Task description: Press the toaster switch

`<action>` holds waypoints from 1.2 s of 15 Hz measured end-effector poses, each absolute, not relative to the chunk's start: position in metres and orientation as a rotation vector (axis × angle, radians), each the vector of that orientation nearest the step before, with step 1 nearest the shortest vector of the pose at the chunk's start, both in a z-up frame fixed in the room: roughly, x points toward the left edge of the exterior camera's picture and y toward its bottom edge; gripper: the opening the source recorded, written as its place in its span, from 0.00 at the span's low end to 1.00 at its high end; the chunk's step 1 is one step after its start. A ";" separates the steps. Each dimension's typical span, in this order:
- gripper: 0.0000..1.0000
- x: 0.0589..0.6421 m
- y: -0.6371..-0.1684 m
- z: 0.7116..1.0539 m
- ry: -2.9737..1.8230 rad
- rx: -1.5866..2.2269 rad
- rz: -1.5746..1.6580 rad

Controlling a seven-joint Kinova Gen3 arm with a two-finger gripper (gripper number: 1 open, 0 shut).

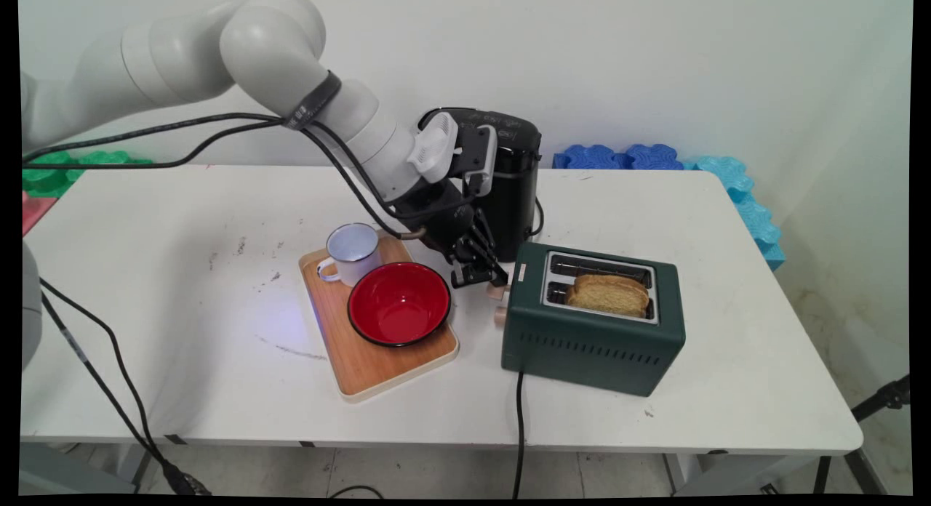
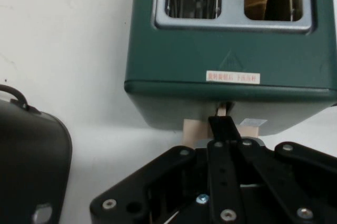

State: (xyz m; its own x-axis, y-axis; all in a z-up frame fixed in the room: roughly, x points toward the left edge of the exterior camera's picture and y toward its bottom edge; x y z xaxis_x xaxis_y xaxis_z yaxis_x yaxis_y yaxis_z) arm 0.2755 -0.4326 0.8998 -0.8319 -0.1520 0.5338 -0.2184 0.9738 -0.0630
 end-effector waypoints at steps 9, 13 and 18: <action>0.00 0.280 -0.432 0.884 -2.565 0.298 0.151; 0.00 0.282 -0.432 0.878 -2.560 0.310 0.148; 0.00 0.286 -0.431 0.872 -2.554 0.316 0.147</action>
